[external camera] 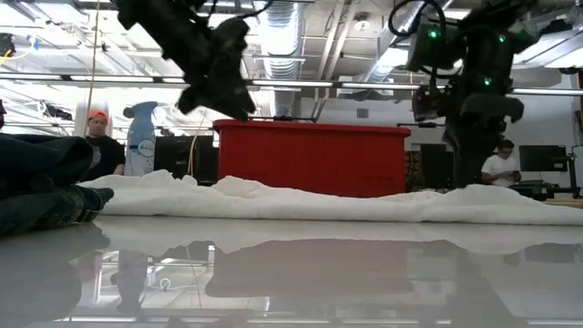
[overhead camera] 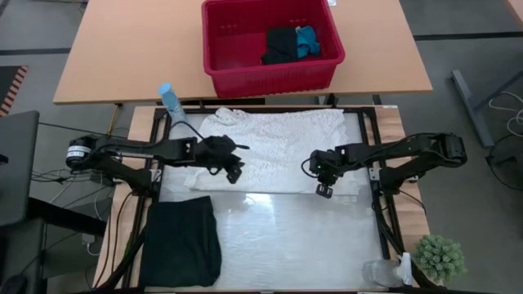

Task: Fold Laundry from Bin
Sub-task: Fold the white dress from the red bin

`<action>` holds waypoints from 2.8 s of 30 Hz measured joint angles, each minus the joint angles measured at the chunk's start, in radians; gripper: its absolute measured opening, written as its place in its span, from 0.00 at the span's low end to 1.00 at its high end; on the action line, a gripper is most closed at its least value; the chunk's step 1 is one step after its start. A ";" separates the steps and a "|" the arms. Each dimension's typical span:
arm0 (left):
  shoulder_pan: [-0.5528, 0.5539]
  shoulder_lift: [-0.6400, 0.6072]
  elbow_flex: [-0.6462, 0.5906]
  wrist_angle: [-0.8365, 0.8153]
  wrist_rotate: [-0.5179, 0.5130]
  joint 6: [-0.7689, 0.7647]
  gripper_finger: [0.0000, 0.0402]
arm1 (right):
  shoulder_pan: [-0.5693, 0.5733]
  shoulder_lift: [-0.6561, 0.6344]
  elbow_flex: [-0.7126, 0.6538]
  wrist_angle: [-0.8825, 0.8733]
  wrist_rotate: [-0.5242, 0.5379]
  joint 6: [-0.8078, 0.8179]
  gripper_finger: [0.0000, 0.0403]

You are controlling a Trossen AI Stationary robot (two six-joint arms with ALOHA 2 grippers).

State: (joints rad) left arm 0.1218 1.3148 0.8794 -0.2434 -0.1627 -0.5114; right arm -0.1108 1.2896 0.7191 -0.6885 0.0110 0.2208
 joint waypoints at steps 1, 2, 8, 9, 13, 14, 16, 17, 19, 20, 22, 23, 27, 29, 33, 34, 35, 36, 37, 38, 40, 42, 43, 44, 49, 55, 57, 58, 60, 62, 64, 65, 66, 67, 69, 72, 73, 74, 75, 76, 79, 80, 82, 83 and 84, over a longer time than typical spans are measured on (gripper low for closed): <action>-0.001 0.019 -0.001 0.026 -0.006 0.009 0.29 | -0.004 0.000 0.018 -0.028 0.013 -0.010 0.18; -0.003 0.043 0.000 0.064 -0.005 0.017 0.29 | -0.012 0.000 0.033 -0.055 0.027 -0.017 0.19; -0.022 0.216 -0.001 0.182 0.086 0.037 0.29 | -0.029 -0.001 0.060 -0.262 -0.008 0.003 0.20; -0.024 0.242 -0.001 0.207 0.107 0.033 0.29 | -0.021 -0.001 0.060 -0.280 -0.013 0.006 0.20; -0.032 0.325 0.000 0.260 0.172 0.028 0.29 | 0.016 -0.001 0.060 -0.287 0.011 0.006 0.20; -0.035 0.342 0.000 0.262 0.177 0.028 0.29 | 0.021 -0.001 0.060 -0.290 0.041 0.006 0.20; -0.039 0.370 0.000 0.254 0.177 0.028 0.29 | 0.018 0.004 0.054 -0.293 0.100 0.007 0.20; -0.039 0.384 0.000 0.252 0.182 0.028 0.29 | 0.011 0.007 0.046 -0.295 0.114 0.006 0.20; -0.038 0.407 0.000 0.249 0.195 0.029 0.29 | -0.009 0.009 0.030 -0.300 0.126 0.006 0.20; -0.037 0.416 0.000 0.250 0.204 0.030 0.29 | -0.019 0.009 0.021 -0.298 0.126 0.006 0.20; -0.038 0.423 0.000 0.243 0.208 0.031 0.29 | -0.042 0.009 0.009 -0.295 0.126 0.007 0.20; -0.038 0.423 0.000 0.238 0.208 0.033 0.29 | -0.057 0.009 0.009 -0.297 0.126 0.007 0.20; -0.038 0.422 0.000 0.214 0.207 0.057 0.29 | -0.116 0.009 0.020 -0.320 0.192 0.043 0.20; -0.038 0.420 0.000 0.199 0.207 0.059 0.29 | -0.144 0.009 0.044 -0.357 0.251 0.068 0.20; -0.038 0.421 0.000 0.162 0.204 0.075 0.29 | -0.196 0.008 0.089 -0.408 0.368 0.094 0.20; -0.038 0.421 0.000 0.162 0.205 0.077 0.29 | -0.209 0.008 0.098 -0.408 0.377 0.093 0.20; -0.038 0.420 0.000 0.161 0.206 0.074 0.29 | -0.222 0.008 0.107 -0.407 0.377 0.094 0.20; -0.038 0.417 0.000 0.159 0.210 0.072 0.29 | -0.234 0.008 0.116 -0.400 0.377 0.094 0.20; -0.036 0.409 0.000 0.155 0.217 0.064 0.29 | -0.241 0.008 0.127 -0.390 0.371 0.092 0.20; -0.032 0.397 0.000 0.154 0.226 0.058 0.29 | -0.243 0.007 0.137 -0.379 0.350 0.082 0.20; -0.026 0.365 0.007 0.142 0.230 0.056 0.28 | -0.236 -0.005 0.159 -0.365 0.240 0.033 0.20; -0.020 0.335 0.010 0.131 0.209 0.058 0.27 | -0.212 -0.021 0.167 -0.347 0.095 -0.016 0.20; -0.018 0.324 0.010 0.120 0.197 0.059 0.27 | -0.197 -0.024 0.164 -0.345 0.046 -0.023 0.20; -0.017 0.318 0.010 0.114 0.185 0.060 0.26 | -0.179 -0.024 0.155 -0.348 0.018 -0.024 0.20; -0.018 0.312 0.010 0.114 0.178 0.070 0.22 | -0.096 -0.008 0.056 -0.352 0.008 -0.018 0.16; -0.021 0.312 0.010 0.097 0.176 0.071 0.20 | -0.123 0.039 0.016 -0.374 0.230 0.050 0.13; -0.021 0.312 0.010 0.096 0.176 0.071 0.19 | -0.157 0.061 0.027 -0.383 0.298 0.092 0.12; -0.021 0.312 0.010 0.095 0.176 0.071 0.19 | -0.175 0.073 0.032 -0.387 0.327 0.113 0.12; -0.021 0.312 0.010 0.089 0.180 0.069 0.19 | -0.210 0.089 0.047 -0.389 0.346 0.148 0.12; -0.021 0.308 0.010 0.081 0.196 0.056 0.19 | -0.235 0.094 0.068 -0.365 0.327 0.156 0.12; -0.019 0.285 0.011 0.054 0.218 0.050 0.19 | -0.240 0.094 0.097 -0.336 0.292 0.150 0.12; -0.018 0.267 0.021 0.034 0.223 0.049 0.19 | -0.240 0.090 0.114 -0.327 0.284 0.146 0.12; -0.017 0.243 0.033 0.007 0.222 0.051 0.19 | -0.238 0.086 0.135 -0.320 0.282 0.138 0.12; -0.016 0.218 0.049 -0.029 0.213 0.055 0.19 | -0.235 0.084 0.160 -0.309 0.282 0.125 0.12; -0.014 0.155 0.081 -0.095 0.164 0.062 0.19 | -0.231 0.081 0.214 -0.280 0.278 0.077 0.12; -0.014 0.059 0.120 -0.220 0.051 0.063 0.19 | -0.227 0.079 0.289 -0.200 0.198 -0.009 0.12; -0.014 0.027 0.130 -0.263 0.012 0.057 0.19 | -0.225 0.079 0.311 -0.159 0.145 -0.037 0.12; -0.014 -0.008 0.136 -0.305 -0.024 0.041 0.19 | -0.223 0.079 0.328 -0.104 0.096 -0.063 0.12; -0.014 -0.043 0.136 -0.338 -0.051 0.015 0.19 | -0.223 0.079 0.340 -0.044 0.052 -0.082 0.12; -0.014 -0.078 0.136 -0.362 -0.068 -0.014 0.19 | -0.222 0.080 0.349 0.023 0.015 -0.088 0.13; -0.018 -0.179 0.131 -0.423 -0.099 -0.091 0.20 | -0.212 0.106 0.365 0.239 -0.066 -0.088 0.17; -0.026 -0.209 0.130 -0.445 -0.102 -0.104 0.20 | -0.209 0.125 0.371 0.298 -0.079 -0.088 0.19; -0.047 -0.256 0.129 -0.478 -0.113 -0.126 0.22 | -0.202 0.174 0.394 0.402 -0.097 -0.093 0.24; -0.059 -0.278 0.129 -0.490 -0.123 -0.134 0.23 | -0.195 0.202 0.408 0.445 -0.105 -0.108 0.28; -0.072 -0.299 0.129 -0.499 -0.132 -0.141 0.24 | -0.187 0.231 0.425 0.474 -0.122 -0.135 0.31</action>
State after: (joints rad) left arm 0.0502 1.0159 1.0088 -0.7420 -0.2948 -0.6524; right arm -0.2977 1.5208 1.1445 -0.2145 -0.1112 0.0855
